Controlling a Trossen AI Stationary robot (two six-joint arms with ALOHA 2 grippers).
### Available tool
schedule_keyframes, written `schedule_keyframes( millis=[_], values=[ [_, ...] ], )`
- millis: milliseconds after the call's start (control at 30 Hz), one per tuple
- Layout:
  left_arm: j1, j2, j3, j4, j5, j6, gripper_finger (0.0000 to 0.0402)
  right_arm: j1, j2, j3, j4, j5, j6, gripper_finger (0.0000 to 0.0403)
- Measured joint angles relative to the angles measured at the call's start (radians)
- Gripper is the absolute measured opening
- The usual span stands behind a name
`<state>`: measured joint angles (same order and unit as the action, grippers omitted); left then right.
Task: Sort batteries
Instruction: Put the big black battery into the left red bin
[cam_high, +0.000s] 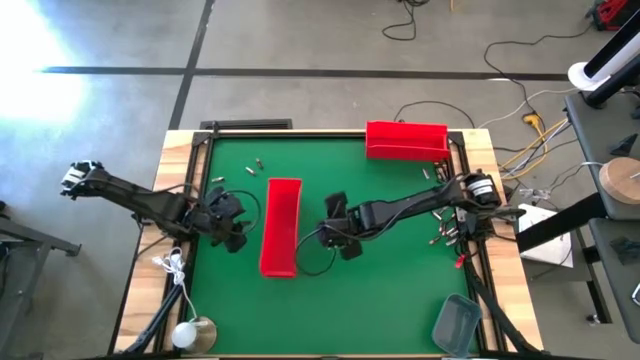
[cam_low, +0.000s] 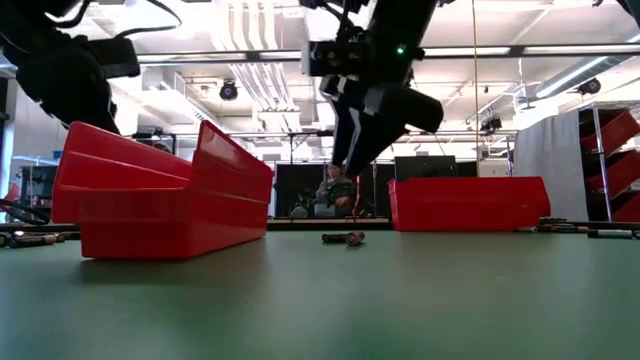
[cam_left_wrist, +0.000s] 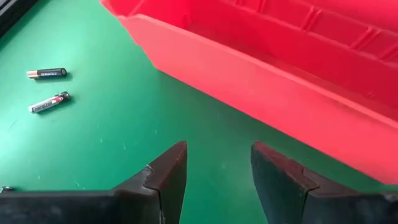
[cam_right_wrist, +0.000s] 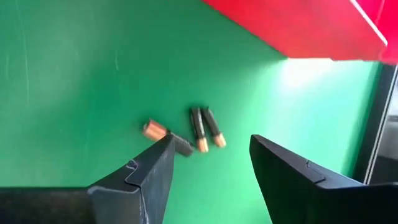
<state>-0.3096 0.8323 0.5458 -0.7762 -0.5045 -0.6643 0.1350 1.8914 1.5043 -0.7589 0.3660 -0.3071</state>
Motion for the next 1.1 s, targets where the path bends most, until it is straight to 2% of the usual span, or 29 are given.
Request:
schedule_keyframes(
  millis=[100,300,433,533,700,867,1100],
  values=[
    [0.0,0.025,0.023,0.007,0.011,-0.008,0.0157,-0.044,-0.018,-0.029,0.021,-0.041,-0.024,0.0203],
    [-0.002,0.036,0.113,0.006,0.146,-0.109,0.0157,-0.173,-0.075,-0.185,0.259,-0.354,-0.044,0.0203],
    [-0.003,0.037,0.172,0.008,0.156,-0.131,0.0157,-0.209,-0.1,-0.324,0.483,-0.368,-0.044,0.0203],
    [-0.007,0.034,0.194,0.054,0.122,-0.068,0.0157,-0.214,-0.11,-0.388,0.561,-0.367,-0.044,0.0203],
    [-0.037,-0.001,0.117,0.361,0.005,0.171,0.0157,-0.212,-0.121,-0.431,0.582,-0.372,-0.05,0.0203],
    [-0.034,-0.029,-0.001,0.676,-0.027,0.349,0.0157,-0.213,-0.141,-0.447,0.58,-0.371,-0.059,0.0203],
    [-0.033,-0.063,-0.119,0.991,-0.084,0.55,0.0157,-0.186,-0.188,-0.467,0.58,-0.412,-0.12,0.0203]
  ],
)
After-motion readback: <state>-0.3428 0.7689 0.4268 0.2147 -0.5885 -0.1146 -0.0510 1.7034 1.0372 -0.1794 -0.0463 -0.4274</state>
